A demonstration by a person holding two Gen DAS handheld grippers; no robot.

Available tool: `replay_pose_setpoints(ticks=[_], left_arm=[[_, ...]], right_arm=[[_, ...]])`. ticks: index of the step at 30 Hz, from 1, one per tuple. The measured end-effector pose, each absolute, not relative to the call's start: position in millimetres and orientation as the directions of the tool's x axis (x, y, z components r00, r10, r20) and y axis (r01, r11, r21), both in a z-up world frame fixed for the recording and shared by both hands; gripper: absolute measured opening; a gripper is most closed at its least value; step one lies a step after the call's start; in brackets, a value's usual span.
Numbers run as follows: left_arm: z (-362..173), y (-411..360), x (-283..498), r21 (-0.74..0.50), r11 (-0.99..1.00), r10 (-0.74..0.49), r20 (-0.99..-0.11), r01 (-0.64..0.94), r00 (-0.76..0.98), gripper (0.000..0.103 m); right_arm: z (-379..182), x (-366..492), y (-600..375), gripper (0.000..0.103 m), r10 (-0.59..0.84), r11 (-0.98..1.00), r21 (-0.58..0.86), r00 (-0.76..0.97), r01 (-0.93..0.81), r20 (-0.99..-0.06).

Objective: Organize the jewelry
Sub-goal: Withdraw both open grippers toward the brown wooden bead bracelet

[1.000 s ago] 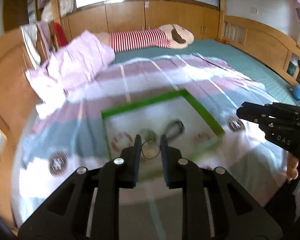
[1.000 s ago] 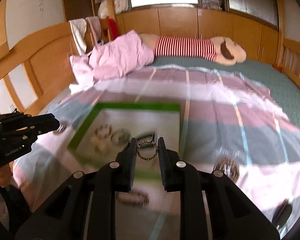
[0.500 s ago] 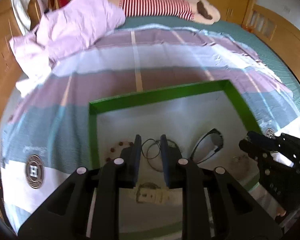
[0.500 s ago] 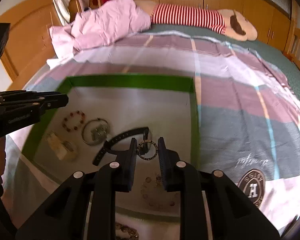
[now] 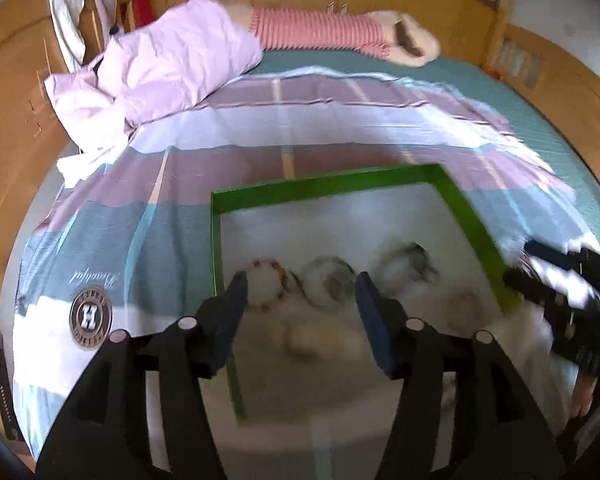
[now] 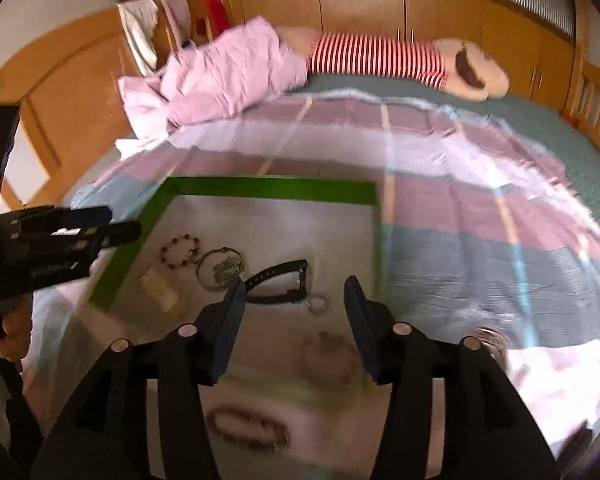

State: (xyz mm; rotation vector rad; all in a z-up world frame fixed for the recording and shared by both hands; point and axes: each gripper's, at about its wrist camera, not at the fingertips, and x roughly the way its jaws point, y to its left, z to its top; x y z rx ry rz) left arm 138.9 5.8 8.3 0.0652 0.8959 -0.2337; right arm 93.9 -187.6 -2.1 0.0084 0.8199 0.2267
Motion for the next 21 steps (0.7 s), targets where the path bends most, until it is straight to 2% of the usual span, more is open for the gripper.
replay_pose_setpoints(ticks=[4,5,9,14,21], left_arm=[[-10,-7,76,-0.086,0.944,-0.264,-0.775,0.317,0.574,0.057],[-21,-16,65,-0.062,0.941,-0.252,-0.784,0.332,0.567,0.052],[-61,-49,58,-0.02,0.922,-0.224,-0.842,0.386,0.491,0.04],[-84,-65,68,-0.048,0.921,-0.235,-0.859,0.387,0.454,0.04],[-105,-74,76,-0.086,0.913,-0.254,-0.885,0.4,0.389,0.037]], right_arm=[[-28,56,-194,0.055,0.183,0.979,0.087,0.602,-0.186,-0.777],[-38,54,-193,0.055,0.17,0.981,0.08,0.58,-0.177,-0.796],[-76,55,-174,0.04,0.11,0.978,0.005,0.497,-0.208,-0.861],[-94,60,-166,0.036,0.101,0.976,-0.001,0.458,-0.216,-0.883],[-101,67,-167,0.036,0.106,0.979,0.018,0.434,-0.203,-0.895]])
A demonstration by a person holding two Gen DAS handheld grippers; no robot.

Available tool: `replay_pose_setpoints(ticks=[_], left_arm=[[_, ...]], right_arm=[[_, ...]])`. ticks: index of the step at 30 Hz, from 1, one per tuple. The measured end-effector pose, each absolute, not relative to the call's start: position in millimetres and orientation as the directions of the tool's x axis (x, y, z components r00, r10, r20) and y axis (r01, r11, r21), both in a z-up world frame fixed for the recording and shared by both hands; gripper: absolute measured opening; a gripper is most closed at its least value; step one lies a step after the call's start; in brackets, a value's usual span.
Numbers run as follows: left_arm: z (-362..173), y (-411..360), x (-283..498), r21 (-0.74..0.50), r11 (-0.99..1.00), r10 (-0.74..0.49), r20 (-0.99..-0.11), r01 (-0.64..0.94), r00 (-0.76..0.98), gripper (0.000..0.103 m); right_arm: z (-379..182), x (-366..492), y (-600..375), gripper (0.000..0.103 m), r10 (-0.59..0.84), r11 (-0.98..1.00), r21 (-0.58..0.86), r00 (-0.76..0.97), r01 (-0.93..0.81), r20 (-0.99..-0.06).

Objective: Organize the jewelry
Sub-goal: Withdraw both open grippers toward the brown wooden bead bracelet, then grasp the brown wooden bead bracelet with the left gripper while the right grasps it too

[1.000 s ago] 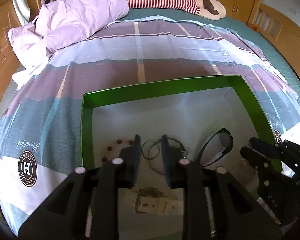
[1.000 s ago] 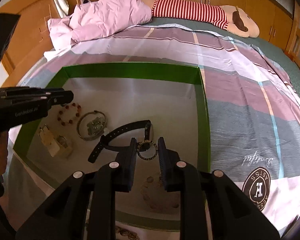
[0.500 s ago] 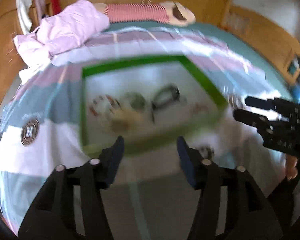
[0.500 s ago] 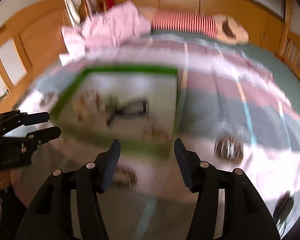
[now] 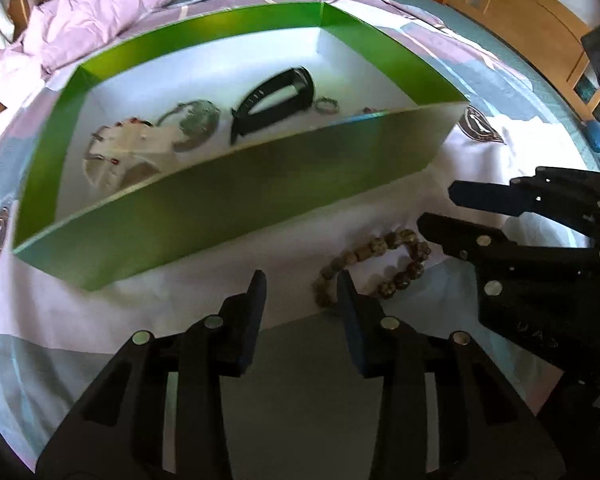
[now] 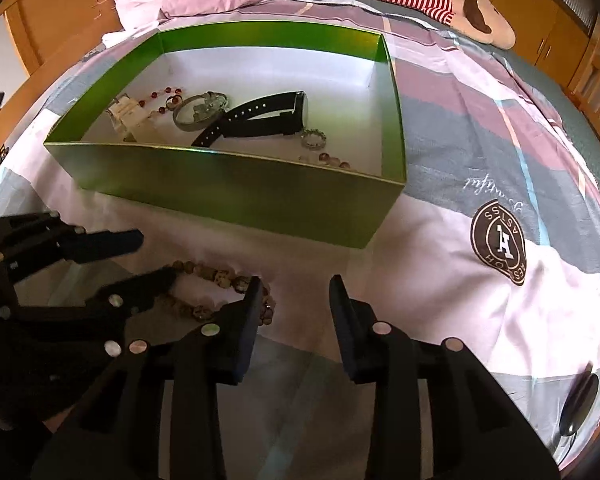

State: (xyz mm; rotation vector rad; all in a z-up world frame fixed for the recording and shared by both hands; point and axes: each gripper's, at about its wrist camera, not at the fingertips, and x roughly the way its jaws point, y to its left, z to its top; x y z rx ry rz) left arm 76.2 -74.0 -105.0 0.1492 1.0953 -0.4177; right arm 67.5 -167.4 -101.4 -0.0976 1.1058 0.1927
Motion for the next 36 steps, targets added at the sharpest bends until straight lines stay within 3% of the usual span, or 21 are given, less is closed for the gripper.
replay_pose_setpoints(ticks=[10,17,19,20,21,36], left_arm=[[-113,-84,69,-0.036,0.897,-0.229,-0.892,0.441,0.391,0.034],[-112,-78,70,-0.04,0.899,-0.226,-0.895,0.436,0.384,0.018],[-112,-79,69,-0.034,0.898,-0.223,-0.895,0.438,0.387,0.014],[-112,-80,68,-0.032,0.897,-0.223,-0.894,0.442,0.388,0.011],[-111,-80,68,-0.038,0.897,-0.228,-0.893,0.44,0.389,0.009],[-82,-63,65,-0.109,0.888,-0.308,-0.863,0.447,0.401,0.008]], right_arm=[[-109,67,-160,0.036,0.13,0.97,0.033,0.396,-0.241,-0.909],[-120,63,-148,0.036,0.13,0.953,0.015,0.367,-0.301,-0.921],[-120,61,-143,0.031,0.132,0.947,0.004,0.377,-0.32,-0.917],[-119,61,-142,0.017,0.152,0.945,0.025,0.371,-0.325,-0.916],[-118,61,-142,0.011,0.165,0.945,0.039,0.369,-0.326,-0.915],[-91,58,-154,0.011,0.227,0.944,0.084,0.445,-0.319,-0.866]])
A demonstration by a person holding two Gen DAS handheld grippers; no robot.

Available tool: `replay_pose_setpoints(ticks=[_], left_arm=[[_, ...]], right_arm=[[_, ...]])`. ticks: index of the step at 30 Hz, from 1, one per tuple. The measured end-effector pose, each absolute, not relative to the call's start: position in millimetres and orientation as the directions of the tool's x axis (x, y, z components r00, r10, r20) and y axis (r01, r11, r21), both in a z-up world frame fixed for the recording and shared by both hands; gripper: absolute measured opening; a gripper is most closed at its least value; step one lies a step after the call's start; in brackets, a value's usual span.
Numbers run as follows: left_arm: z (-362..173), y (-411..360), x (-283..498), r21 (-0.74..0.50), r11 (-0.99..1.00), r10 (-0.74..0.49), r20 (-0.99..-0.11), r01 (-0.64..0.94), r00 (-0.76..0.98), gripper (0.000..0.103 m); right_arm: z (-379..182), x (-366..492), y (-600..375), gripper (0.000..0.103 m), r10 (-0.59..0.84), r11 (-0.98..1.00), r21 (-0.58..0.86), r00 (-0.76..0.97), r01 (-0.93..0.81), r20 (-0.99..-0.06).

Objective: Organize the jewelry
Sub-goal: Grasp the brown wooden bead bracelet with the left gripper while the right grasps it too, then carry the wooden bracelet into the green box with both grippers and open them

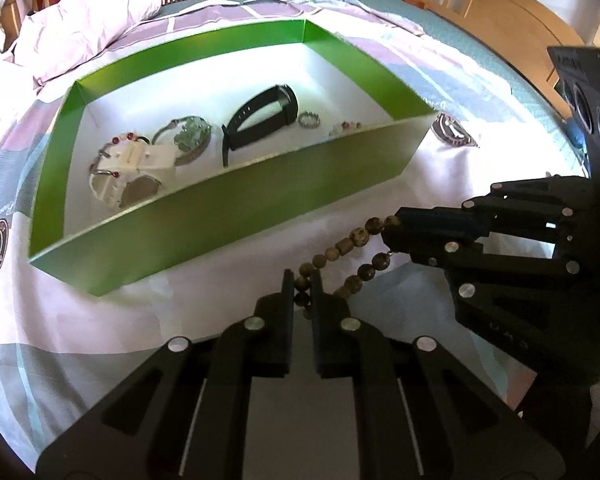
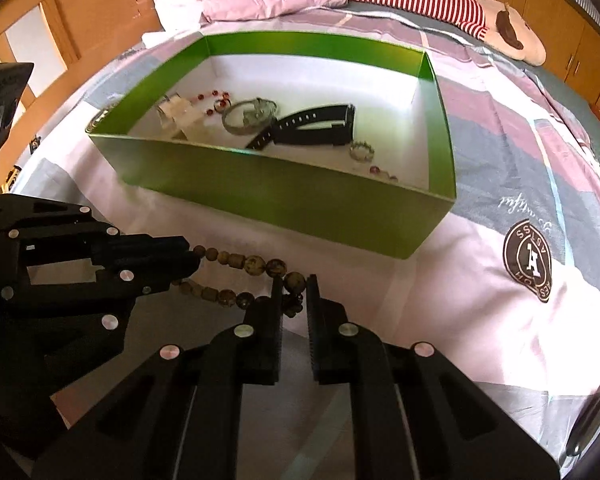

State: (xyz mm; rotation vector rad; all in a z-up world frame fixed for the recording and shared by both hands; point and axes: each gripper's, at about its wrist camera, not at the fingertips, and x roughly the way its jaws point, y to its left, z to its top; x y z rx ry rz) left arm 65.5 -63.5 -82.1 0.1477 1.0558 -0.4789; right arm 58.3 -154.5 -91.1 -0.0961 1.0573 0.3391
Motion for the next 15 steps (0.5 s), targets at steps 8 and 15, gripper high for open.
replay_pose_setpoints(ticks=[8,15], left_arm=[[-69,-59,61,-0.11,0.892,-0.314,-0.849,0.438,0.426,0.008],[-55,-56,58,-0.069,0.901,-0.291,-0.828,0.429,0.479,0.008]], right_arm=[[-76,52,-154,0.011,0.242,0.941,0.087,0.473,-0.326,-0.847],[-59,52,-151,0.011,0.263,0.939,0.091,0.52,-0.332,-0.813]])
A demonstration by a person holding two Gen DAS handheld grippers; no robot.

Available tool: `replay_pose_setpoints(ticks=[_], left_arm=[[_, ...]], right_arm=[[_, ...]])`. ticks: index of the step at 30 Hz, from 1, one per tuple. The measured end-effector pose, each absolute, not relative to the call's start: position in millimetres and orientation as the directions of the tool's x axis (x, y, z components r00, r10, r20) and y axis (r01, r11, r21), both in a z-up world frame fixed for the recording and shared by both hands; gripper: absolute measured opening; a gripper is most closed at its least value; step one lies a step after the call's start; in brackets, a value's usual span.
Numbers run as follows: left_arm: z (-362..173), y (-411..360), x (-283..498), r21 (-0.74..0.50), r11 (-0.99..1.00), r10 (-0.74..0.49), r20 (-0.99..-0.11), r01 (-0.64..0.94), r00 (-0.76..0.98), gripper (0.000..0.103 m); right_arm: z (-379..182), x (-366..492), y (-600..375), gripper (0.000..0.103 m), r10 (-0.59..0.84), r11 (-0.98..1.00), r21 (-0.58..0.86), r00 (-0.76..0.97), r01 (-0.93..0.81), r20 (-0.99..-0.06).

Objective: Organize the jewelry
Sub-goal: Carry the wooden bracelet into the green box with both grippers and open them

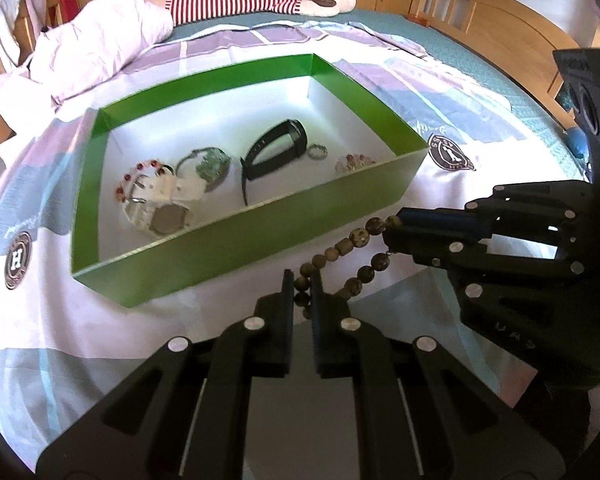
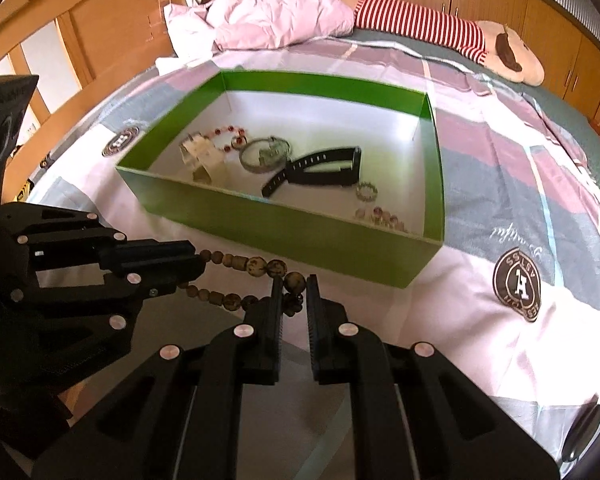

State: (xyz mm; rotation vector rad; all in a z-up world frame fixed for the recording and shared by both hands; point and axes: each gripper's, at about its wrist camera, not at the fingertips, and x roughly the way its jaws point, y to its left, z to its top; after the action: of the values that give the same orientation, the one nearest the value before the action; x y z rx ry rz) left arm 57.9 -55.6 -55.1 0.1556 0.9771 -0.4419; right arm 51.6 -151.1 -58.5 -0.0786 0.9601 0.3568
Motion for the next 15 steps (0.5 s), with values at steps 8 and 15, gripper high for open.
replay_pose_setpoints(ticks=[8,15], left_arm=[[-13,-53,57,-0.002,0.905,-0.27,-0.773,0.424,0.573,0.008],[33,-44,92,0.043,0.922,-0.234,-0.728,0.384,0.644,0.008]], right_arm=[[-17,60,-150,0.011,0.294,0.937,0.103,0.596,-0.333,-0.747],[28,91,-141,0.011,0.294,0.935,0.068,0.655,-0.347,-0.696]])
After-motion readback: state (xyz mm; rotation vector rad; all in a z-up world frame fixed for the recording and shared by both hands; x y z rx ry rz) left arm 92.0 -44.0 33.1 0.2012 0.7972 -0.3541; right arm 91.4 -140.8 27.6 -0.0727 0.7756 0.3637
